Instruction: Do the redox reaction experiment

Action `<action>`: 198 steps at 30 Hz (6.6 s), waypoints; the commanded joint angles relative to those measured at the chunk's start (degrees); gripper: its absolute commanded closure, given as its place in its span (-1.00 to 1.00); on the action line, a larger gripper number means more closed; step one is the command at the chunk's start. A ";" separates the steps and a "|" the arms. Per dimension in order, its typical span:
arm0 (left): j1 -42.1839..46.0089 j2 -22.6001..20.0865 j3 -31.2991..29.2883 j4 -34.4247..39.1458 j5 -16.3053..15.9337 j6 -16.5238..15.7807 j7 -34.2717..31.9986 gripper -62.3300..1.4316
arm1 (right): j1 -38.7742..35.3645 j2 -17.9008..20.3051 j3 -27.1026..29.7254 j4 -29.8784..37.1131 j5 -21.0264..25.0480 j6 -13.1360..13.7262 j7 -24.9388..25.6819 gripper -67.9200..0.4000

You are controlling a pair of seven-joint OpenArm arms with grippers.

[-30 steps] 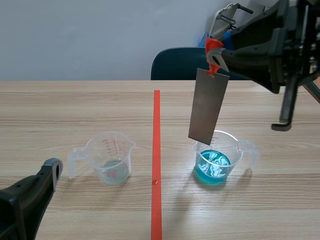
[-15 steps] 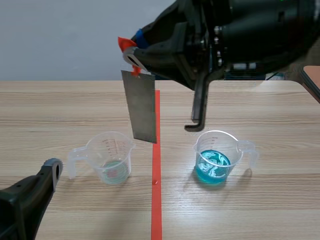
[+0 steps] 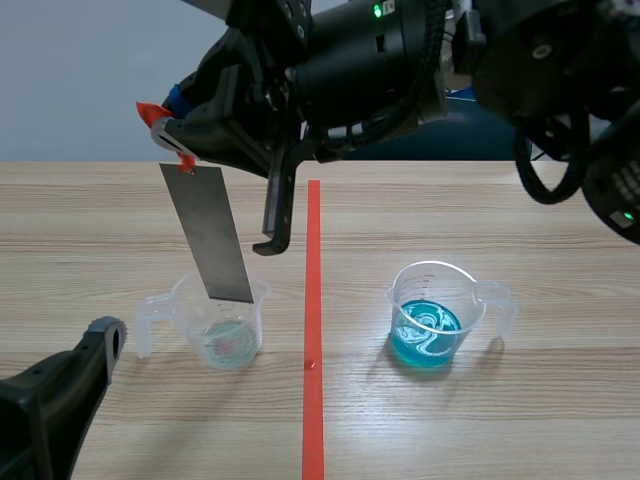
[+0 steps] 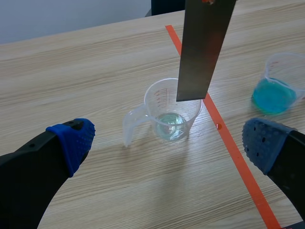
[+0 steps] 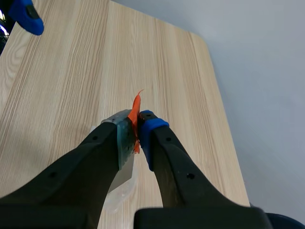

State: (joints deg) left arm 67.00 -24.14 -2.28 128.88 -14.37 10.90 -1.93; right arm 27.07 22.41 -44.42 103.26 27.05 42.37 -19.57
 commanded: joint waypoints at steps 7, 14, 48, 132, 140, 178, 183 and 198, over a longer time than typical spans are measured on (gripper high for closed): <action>0.26 0.28 0.22 0.68 0.24 0.11 -0.81 -1.00 | 4.00 -3.63 -0.59 -2.84 0.39 0.35 0.61 0.96; 0.26 0.28 0.22 0.68 0.26 0.11 -0.81 -1.00 | 4.50 -4.81 -1.03 -4.70 0.39 0.35 -0.11 0.96; 0.26 0.28 0.22 0.68 0.44 0.11 -0.81 -1.00 | 4.50 -4.81 -1.03 -4.72 0.39 0.35 -0.24 0.96; 0.26 0.28 0.22 0.68 0.42 0.11 -1.01 -1.00 | 4.35 -4.79 -1.03 -5.42 0.39 0.35 1.99 0.96; 0.26 0.28 0.22 0.68 0.42 0.11 -1.01 -1.00 | 4.35 -4.81 -2.21 -8.07 -1.66 0.35 4.98 0.96; 0.26 0.28 0.22 0.68 0.39 0.11 -0.98 -1.00 | 4.35 -5.53 -9.68 -31.12 -34.58 -4.02 44.89 0.96; 0.26 0.28 0.22 0.68 0.39 0.11 -0.98 -1.00 | 4.35 -5.62 -9.68 -31.12 -34.58 -3.98 44.87 0.96; 0.26 0.28 0.22 0.68 0.39 0.11 -0.96 -1.00 | 4.35 -5.92 -9.68 -31.12 -34.51 -3.06 45.68 -0.72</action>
State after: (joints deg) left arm 67.00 -24.14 -2.28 128.88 -14.00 10.92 -1.96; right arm 30.11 16.82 -54.13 71.61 -8.16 39.07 25.50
